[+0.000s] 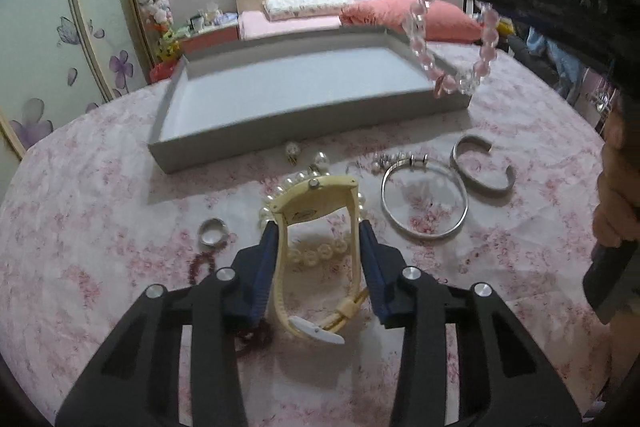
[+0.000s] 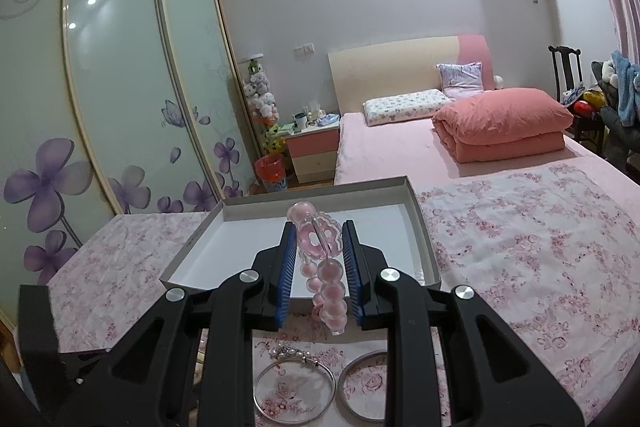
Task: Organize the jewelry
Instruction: 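Lower the cream watch into the tray and open the left tool while the right tool releases the bracelet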
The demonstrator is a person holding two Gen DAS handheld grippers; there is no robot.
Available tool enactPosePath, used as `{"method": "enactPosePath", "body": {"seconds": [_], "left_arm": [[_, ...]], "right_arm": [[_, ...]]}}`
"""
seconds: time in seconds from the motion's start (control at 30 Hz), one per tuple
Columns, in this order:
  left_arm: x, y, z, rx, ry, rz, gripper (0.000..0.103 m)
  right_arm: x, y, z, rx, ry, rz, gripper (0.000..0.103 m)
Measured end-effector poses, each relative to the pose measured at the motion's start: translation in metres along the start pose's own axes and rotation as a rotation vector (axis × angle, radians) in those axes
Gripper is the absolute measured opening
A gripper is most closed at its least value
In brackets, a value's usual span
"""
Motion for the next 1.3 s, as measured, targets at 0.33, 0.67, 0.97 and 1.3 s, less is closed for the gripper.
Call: {"method": "enactPosePath", "body": {"seconds": [0.33, 0.67, 0.97, 1.3], "left_arm": [[0.075, 0.056, 0.016, 0.079, 0.020, -0.331, 0.040], [0.097, 0.108, 0.025, 0.119, 0.073, -0.502, 0.040], [0.069, 0.138, 0.031, 0.128, 0.113, -0.502, 0.040], [0.007, 0.158, 0.027, 0.104, 0.136, -0.431, 0.040]], "right_arm": [[0.032, 0.024, 0.015, 0.047, -0.018, -0.144, 0.024], [0.035, 0.042, 0.022, 0.077, -0.017, -0.215, 0.024], [0.006, 0.047, 0.012, 0.063, -0.048, -0.200, 0.024], [-0.053, 0.048, 0.003, 0.022, -0.054, -0.102, 0.024]]}}
Point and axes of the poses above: each gripper's, at about its wrist camera, not at the fingertips, and x roughly against the way its jaws point, z to its left, y to its top, the point moved 8 cm from there along -x, roughly the way its jaws point, and after that the axes turned 9 degrees about x, right-handed, at the moved point
